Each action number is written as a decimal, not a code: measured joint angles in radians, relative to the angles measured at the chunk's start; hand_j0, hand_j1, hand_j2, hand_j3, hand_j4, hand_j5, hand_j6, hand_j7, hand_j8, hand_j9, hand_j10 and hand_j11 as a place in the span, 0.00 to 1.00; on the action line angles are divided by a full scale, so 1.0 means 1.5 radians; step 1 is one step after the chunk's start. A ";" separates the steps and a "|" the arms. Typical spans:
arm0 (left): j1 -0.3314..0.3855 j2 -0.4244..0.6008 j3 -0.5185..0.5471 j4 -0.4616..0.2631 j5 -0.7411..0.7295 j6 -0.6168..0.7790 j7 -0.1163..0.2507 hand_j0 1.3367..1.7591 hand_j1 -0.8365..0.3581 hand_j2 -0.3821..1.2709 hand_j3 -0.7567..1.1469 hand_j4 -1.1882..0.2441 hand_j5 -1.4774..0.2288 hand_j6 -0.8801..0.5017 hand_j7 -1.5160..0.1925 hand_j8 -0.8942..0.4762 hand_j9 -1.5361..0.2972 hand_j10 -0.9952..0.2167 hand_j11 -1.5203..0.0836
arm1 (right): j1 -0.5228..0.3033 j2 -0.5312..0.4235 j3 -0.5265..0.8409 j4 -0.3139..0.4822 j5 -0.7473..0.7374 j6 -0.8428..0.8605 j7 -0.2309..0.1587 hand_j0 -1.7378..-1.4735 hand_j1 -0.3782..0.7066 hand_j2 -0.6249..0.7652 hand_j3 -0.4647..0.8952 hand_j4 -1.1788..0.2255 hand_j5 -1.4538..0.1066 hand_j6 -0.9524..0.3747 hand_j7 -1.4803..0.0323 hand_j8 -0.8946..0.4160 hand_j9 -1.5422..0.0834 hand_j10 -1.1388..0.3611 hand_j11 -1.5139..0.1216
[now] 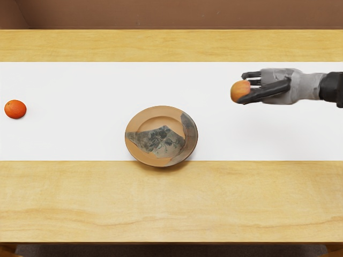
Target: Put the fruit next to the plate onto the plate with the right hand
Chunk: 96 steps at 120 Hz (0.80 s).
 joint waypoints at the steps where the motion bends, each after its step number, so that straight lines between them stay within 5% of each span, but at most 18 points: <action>1: 0.000 0.000 0.000 0.000 0.000 0.000 0.000 0.76 0.98 0.23 0.40 0.82 0.86 0.63 0.88 0.64 0.83 0.81 0.94 | -0.002 0.003 0.002 -0.001 0.002 0.008 0.000 0.34 0.57 0.68 0.34 0.23 0.20 0.34 0.24 0.37 0.24 0.23 0.22; 16: 0.000 0.000 0.000 0.000 0.000 0.000 0.000 0.76 0.98 0.23 0.40 0.82 0.86 0.63 0.88 0.64 0.83 0.81 0.94 | -0.014 0.074 0.023 -0.012 -0.036 0.061 0.000 0.34 0.55 0.78 0.34 0.23 0.20 0.31 0.23 0.33 0.24 0.21 0.22; 22: 0.000 0.000 0.000 0.000 0.000 0.000 0.000 0.76 0.98 0.23 0.40 0.82 0.86 0.63 0.88 0.64 0.83 0.81 0.94 | -0.014 0.122 0.027 -0.031 -0.071 0.062 0.000 0.34 0.48 0.68 0.34 0.23 0.20 0.28 0.23 0.30 0.24 0.20 0.22; 44: 0.000 0.000 0.000 0.000 0.000 0.000 0.000 0.76 0.98 0.23 0.40 0.82 0.86 0.63 0.88 0.64 0.83 0.81 0.94 | 0.007 0.264 0.031 -0.115 -0.165 0.065 0.000 0.32 0.54 0.85 0.34 0.23 0.19 0.24 0.23 0.29 0.24 0.19 0.23; 79: 0.000 0.000 0.000 0.000 0.000 0.000 0.000 0.76 0.98 0.23 0.40 0.82 0.86 0.63 0.88 0.64 0.83 0.81 0.94 | 0.012 0.312 0.031 -0.143 -0.189 0.066 0.000 0.31 0.60 0.86 0.34 0.23 0.19 0.31 0.23 0.34 0.23 0.20 0.21; 96: 0.000 0.000 0.000 0.000 0.000 0.000 0.000 0.76 0.98 0.23 0.40 0.82 0.86 0.63 0.88 0.64 0.83 0.81 0.94 | 0.006 0.315 0.035 -0.141 -0.187 0.067 0.000 0.31 0.35 0.65 0.34 0.51 0.53 0.48 0.57 0.48 0.56 0.46 0.54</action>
